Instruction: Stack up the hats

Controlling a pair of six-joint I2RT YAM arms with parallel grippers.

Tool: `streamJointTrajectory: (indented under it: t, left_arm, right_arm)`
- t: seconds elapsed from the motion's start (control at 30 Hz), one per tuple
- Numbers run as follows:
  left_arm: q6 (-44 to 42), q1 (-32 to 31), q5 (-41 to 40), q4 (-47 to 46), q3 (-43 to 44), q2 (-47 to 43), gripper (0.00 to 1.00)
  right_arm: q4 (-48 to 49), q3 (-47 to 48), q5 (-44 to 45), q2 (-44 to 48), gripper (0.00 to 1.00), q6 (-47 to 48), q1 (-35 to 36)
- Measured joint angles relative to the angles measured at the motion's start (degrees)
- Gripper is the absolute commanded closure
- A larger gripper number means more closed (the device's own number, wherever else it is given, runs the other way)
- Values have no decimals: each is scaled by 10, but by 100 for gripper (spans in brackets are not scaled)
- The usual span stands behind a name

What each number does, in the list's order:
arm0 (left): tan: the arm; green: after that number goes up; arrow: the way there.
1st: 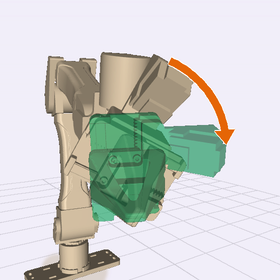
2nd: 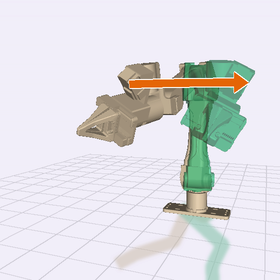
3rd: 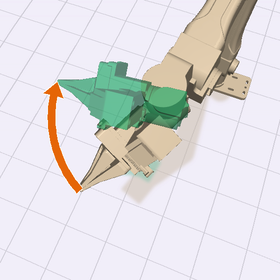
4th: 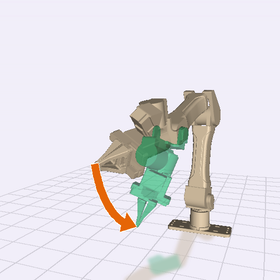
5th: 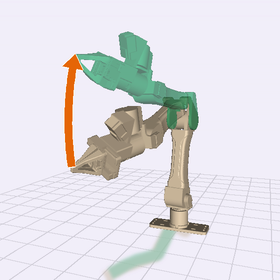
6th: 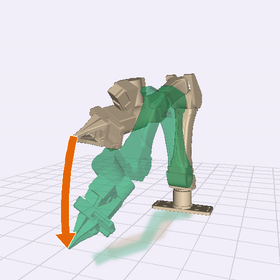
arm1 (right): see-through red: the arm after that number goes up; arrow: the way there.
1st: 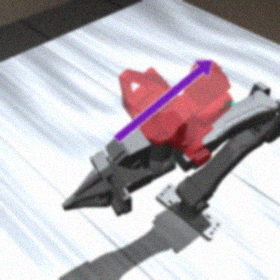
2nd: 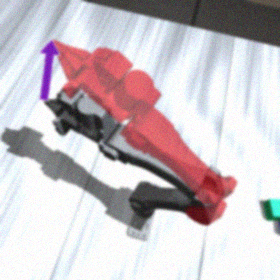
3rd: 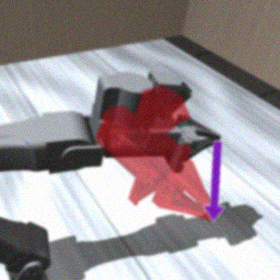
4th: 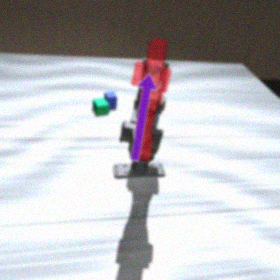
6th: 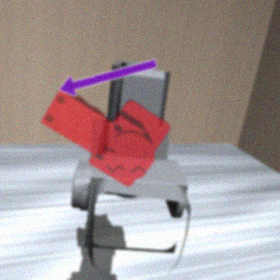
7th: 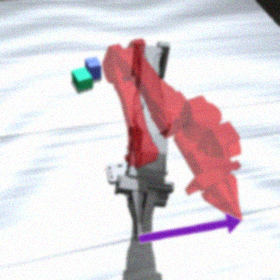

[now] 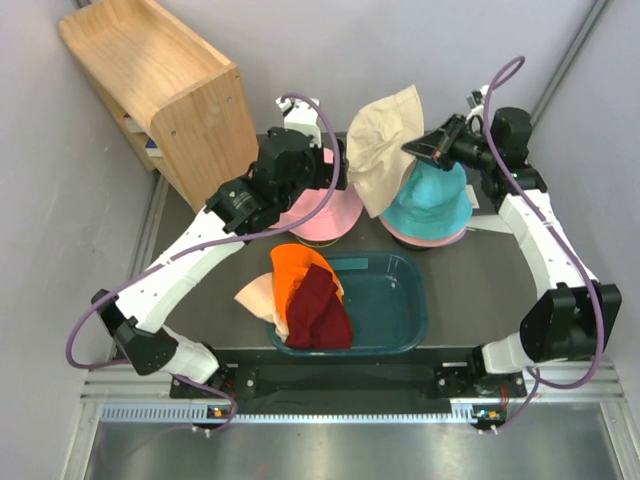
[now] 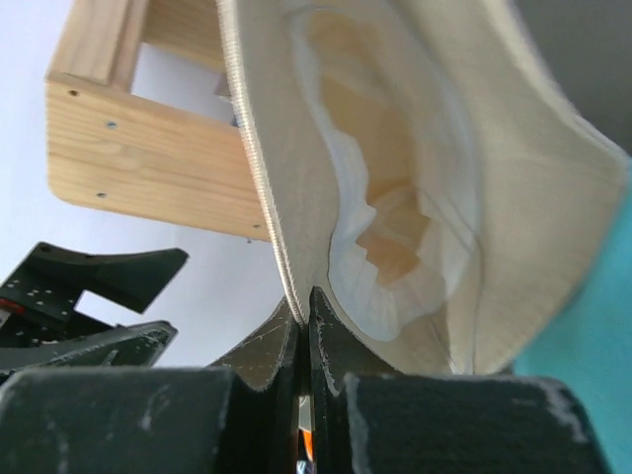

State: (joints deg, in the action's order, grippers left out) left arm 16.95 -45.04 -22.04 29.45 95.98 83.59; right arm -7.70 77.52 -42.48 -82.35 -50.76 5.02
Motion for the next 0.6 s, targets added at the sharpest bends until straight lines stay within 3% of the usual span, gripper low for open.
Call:
streamJointTrajectory:
  t: [0.23,0.6]
  left_arm:
    - [0,4,-3,-10,-4,-3,1]
    - [14,8,3,-14,-26,-5,1]
  right_arm:
    - [71,35,-1,-35,100,-55,25]
    - [160,169,-1,-161,100,-102,37]
